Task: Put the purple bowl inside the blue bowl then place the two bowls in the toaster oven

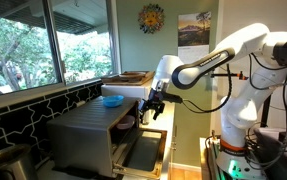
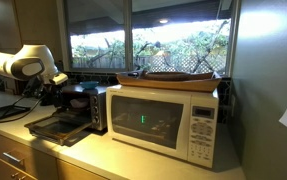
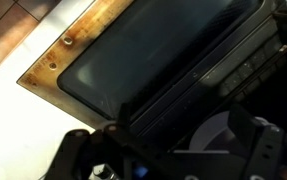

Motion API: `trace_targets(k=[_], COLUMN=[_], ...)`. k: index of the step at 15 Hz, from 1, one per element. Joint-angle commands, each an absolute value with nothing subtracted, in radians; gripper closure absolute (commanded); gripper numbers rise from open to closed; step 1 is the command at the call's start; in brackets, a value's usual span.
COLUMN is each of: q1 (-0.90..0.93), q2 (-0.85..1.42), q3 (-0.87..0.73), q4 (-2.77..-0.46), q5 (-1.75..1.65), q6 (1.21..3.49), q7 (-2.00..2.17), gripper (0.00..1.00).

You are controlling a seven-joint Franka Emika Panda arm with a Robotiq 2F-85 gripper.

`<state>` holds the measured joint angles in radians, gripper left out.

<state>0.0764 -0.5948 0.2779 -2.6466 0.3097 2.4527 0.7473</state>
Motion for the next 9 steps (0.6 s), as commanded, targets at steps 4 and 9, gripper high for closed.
trace_targets(k=[4, 9], q1=[0.139, 0.164], q2=[-0.556, -0.514], q3=[0.239, 0.234], q4=[-2.654, -2.65], q5=[0.41, 0.453], q6=[2.583, 2.632], q7=[0.743, 0.745], gripper=[0.0, 0.0])
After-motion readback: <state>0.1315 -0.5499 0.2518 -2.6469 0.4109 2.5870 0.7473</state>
